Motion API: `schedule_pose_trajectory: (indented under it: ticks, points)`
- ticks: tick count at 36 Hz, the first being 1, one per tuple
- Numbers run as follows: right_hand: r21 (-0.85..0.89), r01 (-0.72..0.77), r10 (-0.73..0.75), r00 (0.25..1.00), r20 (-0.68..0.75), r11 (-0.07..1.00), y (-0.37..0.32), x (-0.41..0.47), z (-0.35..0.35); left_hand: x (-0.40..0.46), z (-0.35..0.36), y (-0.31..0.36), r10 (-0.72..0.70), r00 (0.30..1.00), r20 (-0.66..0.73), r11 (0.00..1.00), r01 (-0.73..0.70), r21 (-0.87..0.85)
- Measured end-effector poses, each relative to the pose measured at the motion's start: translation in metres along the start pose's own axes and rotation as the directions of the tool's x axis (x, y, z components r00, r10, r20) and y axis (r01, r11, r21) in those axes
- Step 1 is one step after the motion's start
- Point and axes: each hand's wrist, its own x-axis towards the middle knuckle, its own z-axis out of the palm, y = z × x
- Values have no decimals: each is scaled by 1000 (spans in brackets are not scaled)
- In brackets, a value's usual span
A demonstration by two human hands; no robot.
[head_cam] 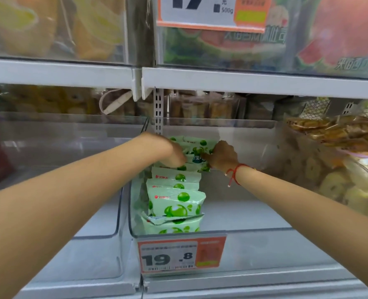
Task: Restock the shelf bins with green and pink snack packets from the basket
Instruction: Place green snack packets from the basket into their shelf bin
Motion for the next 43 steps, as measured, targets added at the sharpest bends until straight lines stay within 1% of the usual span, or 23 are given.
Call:
schedule_pose_trajectory:
  ticks: [2,5,6,9,12,14,16,18,19,22,24,26,28,31,33,35,38,40,43]
  points:
    - [32,-18,15,998,68,999,-1,1,-1,-3,0,0,6,1000,-16,999,-6,-33]
    - [203,-107,60,972,228,973,-4,-2,-12,-9,-2,0,16,998,-56,998,-19,-66]
    - [223,-131,71,963,262,966,-5,-6,-17,-12,-2,0,18,998,-66,997,-23,-71]
    - [146,-113,69,958,278,983,-7,-17,-31,-21,-4,0,42,994,-98,995,-51,-91]
    - [56,-56,41,971,237,997,-11,-32,-47,-39,-5,1,59,986,-155,988,-80,-132]
    - [56,-27,16,982,190,998,-14,-47,-61,-59,-5,4,83,970,-230,978,-123,-165]
    - [143,11,-34,986,162,990,-16,-65,-74,-80,-2,9,102,929,-355,964,-180,-194]
    - [226,56,-91,985,145,972,-19,-88,-86,-102,2,16,100,862,-497,942,-243,-232]
    - [240,84,-119,983,137,967,-20,-101,-92,-114,5,19,91,826,-556,925,-277,-260]
    - [280,157,-198,973,121,947,-23,-142,-107,-147,14,28,35,752,-658,873,-344,-347]
    - [311,199,-243,964,107,929,-25,-169,-116,-168,21,32,-2,735,-678,842,-365,-397]
    - [331,213,-266,956,124,919,-24,-194,-123,-187,31,34,-27,737,-675,810,-380,-447]
    - [346,213,-290,938,187,914,-22,-217,-128,-203,46,35,-59,747,-662,780,-380,-498]
    - [317,201,-301,902,310,927,-16,-246,-126,-221,74,34,-105,787,-609,717,-364,-594]
    - [273,190,-290,873,393,943,-8,-259,-115,-228,96,36,-106,821,-561,693,-343,-634]
    - [226,180,-270,834,481,957,3,-270,-97,-231,120,38,-82,867,-491,677,-313,-666]
    - [128,146,-194,770,608,981,23,-283,-62,-230,160,41,-38,940,-338,667,-228,-709]
    - [55,138,-138,727,673,989,38,-291,-37,-228,188,42,-14,970,-245,681,-170,-713]
    - [-52,142,-58,676,735,989,61,-303,-1,-223,231,42,21,993,-114,717,-94,-690]
